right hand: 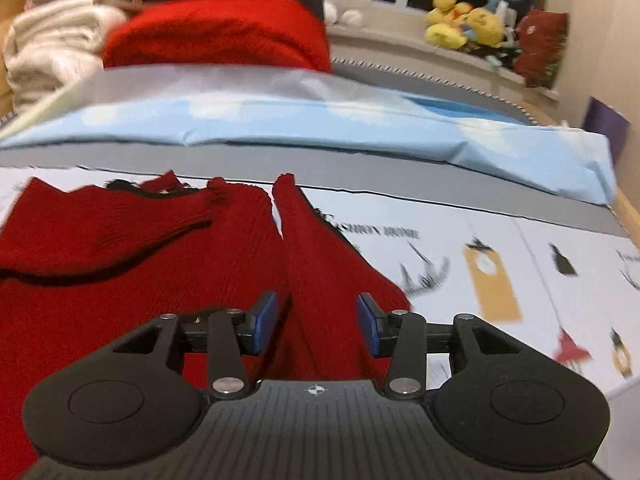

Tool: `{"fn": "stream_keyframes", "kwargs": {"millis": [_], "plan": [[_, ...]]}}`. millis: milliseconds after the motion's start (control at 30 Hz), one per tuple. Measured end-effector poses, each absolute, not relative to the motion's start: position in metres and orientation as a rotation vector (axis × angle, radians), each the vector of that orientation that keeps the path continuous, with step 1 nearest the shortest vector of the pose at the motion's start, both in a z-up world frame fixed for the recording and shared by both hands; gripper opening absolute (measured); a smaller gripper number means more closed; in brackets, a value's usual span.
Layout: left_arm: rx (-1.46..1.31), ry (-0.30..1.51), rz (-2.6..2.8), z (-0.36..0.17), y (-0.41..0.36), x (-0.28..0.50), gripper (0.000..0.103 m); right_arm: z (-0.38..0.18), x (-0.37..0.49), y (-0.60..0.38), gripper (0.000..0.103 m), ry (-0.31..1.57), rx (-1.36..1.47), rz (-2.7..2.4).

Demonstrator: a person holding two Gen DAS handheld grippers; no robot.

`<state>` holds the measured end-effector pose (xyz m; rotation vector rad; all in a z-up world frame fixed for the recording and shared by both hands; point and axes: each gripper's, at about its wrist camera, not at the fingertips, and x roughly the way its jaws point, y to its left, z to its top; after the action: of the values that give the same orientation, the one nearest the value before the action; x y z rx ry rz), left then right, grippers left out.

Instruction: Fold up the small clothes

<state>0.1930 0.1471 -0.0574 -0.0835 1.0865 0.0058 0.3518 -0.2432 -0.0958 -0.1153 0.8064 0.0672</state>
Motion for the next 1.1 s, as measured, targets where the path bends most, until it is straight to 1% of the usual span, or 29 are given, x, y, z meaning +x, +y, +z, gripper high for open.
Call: {"fn": "stream_keyframes", "kwargs": {"millis": [100, 133, 167, 200, 233, 300, 367, 400, 467, 500, 567, 667, 733, 767, 833, 900, 1000, 1100], "plan": [[-0.102, 1.091, 0.001, -0.059, 0.148, 0.199, 0.02, -0.122, 0.385, -0.229, 0.045, 0.885, -0.144, 0.044], [-0.104, 1.091, 0.001, -0.059, 0.147, 0.201, 0.02, -0.129, 0.396, -0.226, 0.042, 0.898, -0.153, 0.043], [-0.104, 1.09, 0.003, -0.059, 0.148, 0.202, 0.02, -0.133, 0.405, -0.226, 0.034, 0.912, -0.155, 0.057], [-0.105, 1.09, 0.004, -0.06, 0.148, 0.204, 0.02, -0.134, 0.411, -0.228, 0.013, 0.917, -0.156, 0.069], [-0.106, 1.09, 0.005, -0.06, 0.148, 0.205, 0.02, -0.134, 0.413, -0.232, 0.014, 0.912, -0.158, 0.059], [-0.107, 1.092, 0.01, -0.062, 0.15, 0.207, 0.02, -0.111, 0.413, -0.256, 0.013, 0.825, -0.101, -0.012], [-0.102, 1.097, 0.017, -0.064, 0.152, 0.208, 0.02, -0.077, 0.401, -0.3, 0.013, 0.674, 0.067, -0.093], [-0.1, 1.099, 0.022, -0.065, 0.153, 0.208, 0.02, -0.06, 0.387, -0.33, 0.013, 0.569, 0.162, -0.163], [-0.097, 1.107, 0.03, -0.067, 0.154, 0.209, 0.02, -0.048, 0.349, -0.39, 0.013, 0.418, 0.329, -0.318], [-0.098, 1.109, 0.03, -0.068, 0.154, 0.21, 0.02, -0.054, 0.331, -0.418, 0.013, 0.381, 0.397, -0.4], [-0.096, 1.112, 0.029, -0.07, 0.151, 0.211, 0.02, -0.086, 0.302, -0.466, 0.013, 0.394, 0.513, -0.518], [-0.076, 1.124, 0.021, -0.075, 0.143, 0.213, 0.02, -0.158, 0.271, -0.52, 0.015, 0.583, 0.739, -0.62], [-0.064, 1.133, 0.016, -0.079, 0.136, 0.214, 0.02, -0.188, 0.256, -0.532, 0.016, 0.615, 0.808, -0.631], [-0.059, 1.136, 0.013, -0.08, 0.133, 0.214, 0.02, -0.193, 0.254, -0.534, 0.016, 0.602, 0.818, -0.62], [-0.052, 1.136, 0.01, -0.083, 0.128, 0.214, 0.02, -0.19, 0.264, -0.535, 0.023, 0.587, 0.794, -0.583], [-0.044, 1.143, 0.013, -0.086, 0.122, 0.215, 0.02, -0.19, 0.272, -0.536, 0.025, 0.579, 0.798, -0.529], [-0.027, 1.149, 0.011, -0.09, 0.114, 0.216, 0.02, -0.201, 0.275, -0.551, 0.016, 0.582, 0.857, -0.541], [-0.005, 1.157, 0.004, -0.093, 0.106, 0.216, 0.02, -0.201, 0.279, -0.559, 0.015, 0.565, 0.898, -0.53]]}}
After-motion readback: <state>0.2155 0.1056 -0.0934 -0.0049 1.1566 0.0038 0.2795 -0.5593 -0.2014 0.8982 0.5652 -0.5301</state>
